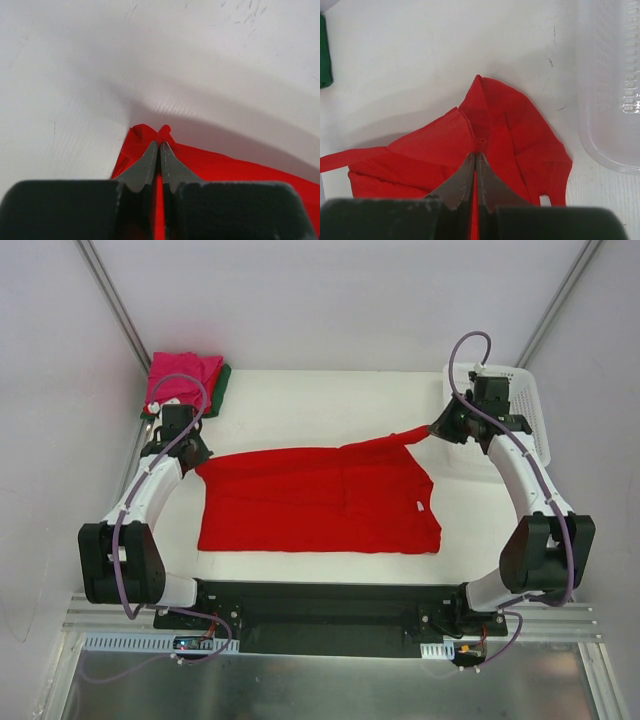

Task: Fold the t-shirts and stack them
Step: Fold the other side of the tshirt into a rectangle

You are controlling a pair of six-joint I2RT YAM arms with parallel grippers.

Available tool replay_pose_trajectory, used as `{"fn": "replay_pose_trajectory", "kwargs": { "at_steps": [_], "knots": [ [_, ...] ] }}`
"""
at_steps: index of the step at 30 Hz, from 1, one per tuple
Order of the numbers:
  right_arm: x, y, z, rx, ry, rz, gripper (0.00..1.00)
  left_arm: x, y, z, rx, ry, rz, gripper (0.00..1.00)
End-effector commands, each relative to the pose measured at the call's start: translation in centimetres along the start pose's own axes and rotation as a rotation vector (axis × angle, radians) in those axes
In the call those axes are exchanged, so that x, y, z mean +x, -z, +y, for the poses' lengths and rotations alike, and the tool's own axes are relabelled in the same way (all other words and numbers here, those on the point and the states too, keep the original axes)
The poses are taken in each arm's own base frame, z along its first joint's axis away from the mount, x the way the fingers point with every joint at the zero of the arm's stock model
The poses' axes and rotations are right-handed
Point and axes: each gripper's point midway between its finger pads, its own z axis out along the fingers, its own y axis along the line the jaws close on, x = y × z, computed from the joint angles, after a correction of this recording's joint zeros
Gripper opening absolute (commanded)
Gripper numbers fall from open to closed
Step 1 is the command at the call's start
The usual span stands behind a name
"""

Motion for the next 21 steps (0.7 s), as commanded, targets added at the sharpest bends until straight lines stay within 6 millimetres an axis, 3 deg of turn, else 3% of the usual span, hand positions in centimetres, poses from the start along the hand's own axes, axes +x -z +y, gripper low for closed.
{"fn": "replay_pose_trajectory", "kwargs": {
  "at_steps": [1,12,21],
  "knots": [
    [-0.3,2.8,-0.1,0.016,0.025,-0.046,0.01,-1.1,1.4,0.7,-0.020,0.007,-0.067,0.00],
    [1.7,6.7,-0.3,0.029,0.060,-0.026,0.01,-0.4,1.7,0.8,-0.010,0.011,-0.059,0.00],
    [5.5,9.2,-0.7,0.011,0.064,0.039,0.01,-0.2,1.5,1.1,-0.026,0.012,-0.055,0.00]
  ]
}}
